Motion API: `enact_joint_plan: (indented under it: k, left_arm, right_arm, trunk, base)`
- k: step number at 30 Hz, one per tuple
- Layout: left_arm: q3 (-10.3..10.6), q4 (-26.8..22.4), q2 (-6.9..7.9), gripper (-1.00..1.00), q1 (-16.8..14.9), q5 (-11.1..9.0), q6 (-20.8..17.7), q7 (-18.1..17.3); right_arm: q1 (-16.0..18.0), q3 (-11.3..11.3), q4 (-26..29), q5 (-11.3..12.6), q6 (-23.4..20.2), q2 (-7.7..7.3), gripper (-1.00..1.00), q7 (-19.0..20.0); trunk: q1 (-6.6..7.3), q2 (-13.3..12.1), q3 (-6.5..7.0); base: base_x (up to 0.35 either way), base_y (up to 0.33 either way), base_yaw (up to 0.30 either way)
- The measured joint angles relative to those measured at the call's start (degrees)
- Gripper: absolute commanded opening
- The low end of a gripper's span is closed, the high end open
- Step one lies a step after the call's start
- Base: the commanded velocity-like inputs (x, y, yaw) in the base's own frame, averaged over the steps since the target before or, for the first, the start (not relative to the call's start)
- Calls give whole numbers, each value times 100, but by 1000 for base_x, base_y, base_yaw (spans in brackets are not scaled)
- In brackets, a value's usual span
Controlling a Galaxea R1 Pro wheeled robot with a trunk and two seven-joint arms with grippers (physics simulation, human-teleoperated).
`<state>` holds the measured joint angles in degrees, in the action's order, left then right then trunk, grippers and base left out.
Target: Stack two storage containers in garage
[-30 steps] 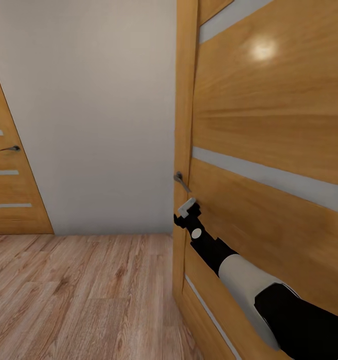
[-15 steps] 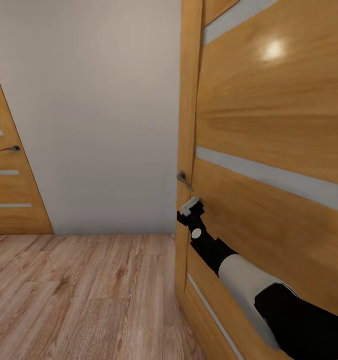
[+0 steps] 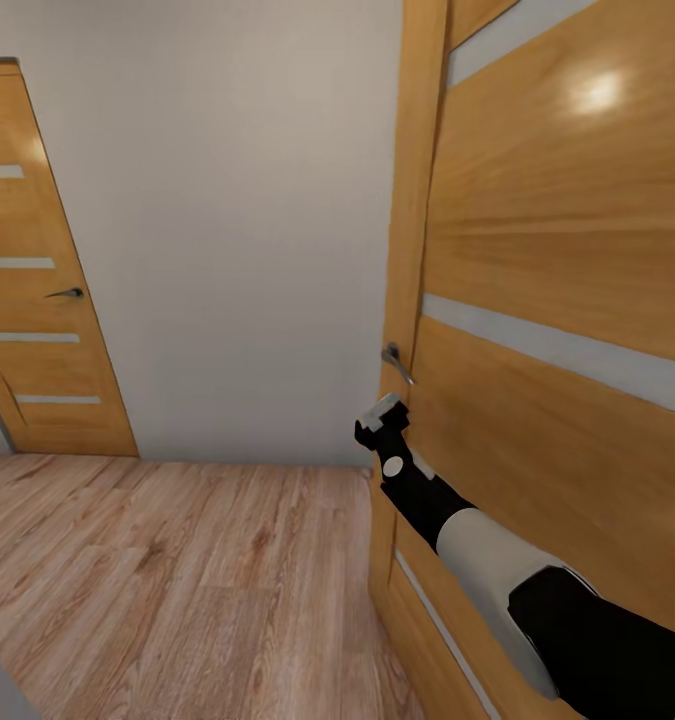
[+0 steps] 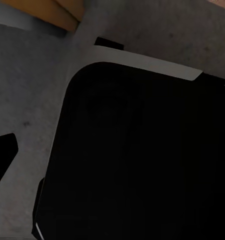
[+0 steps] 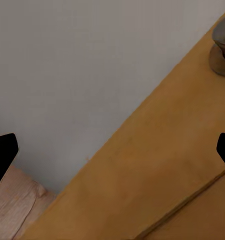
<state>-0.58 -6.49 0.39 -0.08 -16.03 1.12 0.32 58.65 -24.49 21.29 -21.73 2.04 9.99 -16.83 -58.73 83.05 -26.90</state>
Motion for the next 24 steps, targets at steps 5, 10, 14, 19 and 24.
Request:
enact_joint_plan:
  k: [5,10,14,19,24]
  left_arm:
    - [0,0,-3,100,0,0,0,0]
    - [1,12,-3,100,0,1,0,-5]
    - [0,14,-3,100,0,1,0,-7]
    - [-1,2,3,100,0,0,0,-8]
    - [-1,0,5,100,0,0,0,-8]
  right_arm:
    - [0,6,-4,0,5,0,100,-2]
    - [1,5,-25,4,13,1,100,-4]
    - [1,7,-27,8,19,1,100,-4]
    - [0,8,-26,9,25,0,100,-3]
    - [0,8,-26,9,28,0,100,-3]
  trunk:
    - [0,0,0]
    - [0,0,0]
    - [0,0,0]
    - [0,0,0]
    - [0,0,0]
  base:
    - [0,-8,28]
    - [0,-208,3]
    - [0,-171,1]
    - [0,-26,0]
    - [0,-4,0]
